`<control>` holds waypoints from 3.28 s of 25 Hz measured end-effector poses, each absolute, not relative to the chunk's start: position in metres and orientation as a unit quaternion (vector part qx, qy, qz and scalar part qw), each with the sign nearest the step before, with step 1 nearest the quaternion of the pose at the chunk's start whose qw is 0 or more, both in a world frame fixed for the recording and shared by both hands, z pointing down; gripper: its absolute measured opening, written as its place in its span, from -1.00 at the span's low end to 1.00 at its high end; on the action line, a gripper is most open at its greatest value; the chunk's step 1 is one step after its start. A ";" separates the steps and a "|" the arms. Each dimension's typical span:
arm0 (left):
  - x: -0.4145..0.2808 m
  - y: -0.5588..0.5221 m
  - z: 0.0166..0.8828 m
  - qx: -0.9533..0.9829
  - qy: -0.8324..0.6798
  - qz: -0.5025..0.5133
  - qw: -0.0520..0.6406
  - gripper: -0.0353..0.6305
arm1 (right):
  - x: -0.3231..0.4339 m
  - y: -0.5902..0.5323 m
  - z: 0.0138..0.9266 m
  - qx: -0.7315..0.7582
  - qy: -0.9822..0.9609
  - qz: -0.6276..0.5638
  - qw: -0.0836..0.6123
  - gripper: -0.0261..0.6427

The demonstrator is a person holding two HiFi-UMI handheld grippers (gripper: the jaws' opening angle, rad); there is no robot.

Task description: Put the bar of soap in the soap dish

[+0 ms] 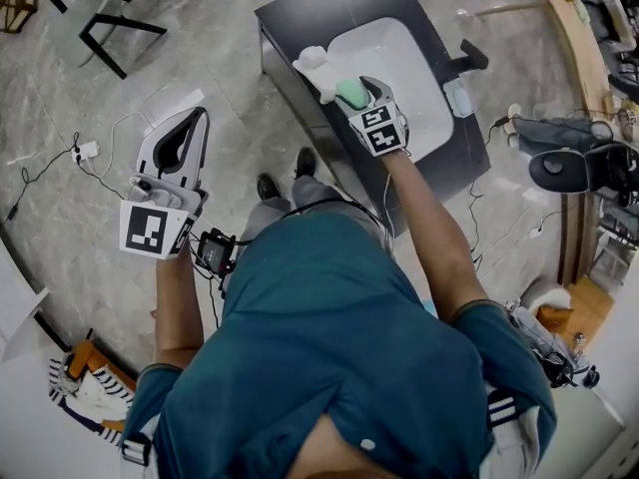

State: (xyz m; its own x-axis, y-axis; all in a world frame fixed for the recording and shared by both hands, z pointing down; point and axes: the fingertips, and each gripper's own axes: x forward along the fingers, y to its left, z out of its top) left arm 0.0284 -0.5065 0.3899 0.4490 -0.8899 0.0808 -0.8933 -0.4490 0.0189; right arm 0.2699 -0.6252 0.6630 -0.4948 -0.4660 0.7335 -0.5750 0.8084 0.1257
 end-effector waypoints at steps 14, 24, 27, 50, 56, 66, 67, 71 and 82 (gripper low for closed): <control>0.011 -0.504 0.395 0.836 -0.547 0.026 0.033 -0.88 | 0.251 -0.647 0.672 0.271 -0.850 0.082 0.444 -0.04; 0.006 -0.504 0.405 0.829 -0.557 0.032 0.045 -0.88 | 0.244 -0.660 0.691 0.255 -0.827 0.114 0.488 -0.04; 0.002 -0.503 0.406 0.826 -0.561 0.029 0.048 -0.88 | 0.238 -0.661 0.694 0.251 -0.822 0.121 0.497 -0.04; -0.010 -0.499 0.418 0.809 -0.583 0.034 0.065 -0.88 | 0.215 -0.673 0.714 0.216 -0.793 0.176 0.542 -0.03; -0.009 -0.498 0.417 0.810 -0.583 0.030 0.058 -0.88 | 0.211 -0.671 0.714 0.218 -0.791 0.178 0.543 -0.03; -0.013 -0.493 0.420 0.810 -0.582 0.035 0.065 -0.88 | 0.201 -0.675 0.705 0.224 -0.796 0.172 0.535 -0.03; -0.013 -0.493 0.420 0.810 -0.582 0.034 0.065 -0.88 | 0.200 -0.676 0.703 0.226 -0.798 0.170 0.533 -0.03; -0.013 -0.493 0.417 0.812 -0.580 0.032 0.058 -0.88 | 0.197 -0.682 0.686 0.241 -0.809 0.159 0.512 -0.07; -0.005 -0.490 0.396 0.826 -0.563 0.024 0.024 -0.88 | 0.188 -0.666 0.606 0.258 -0.871 0.106 0.404 -0.88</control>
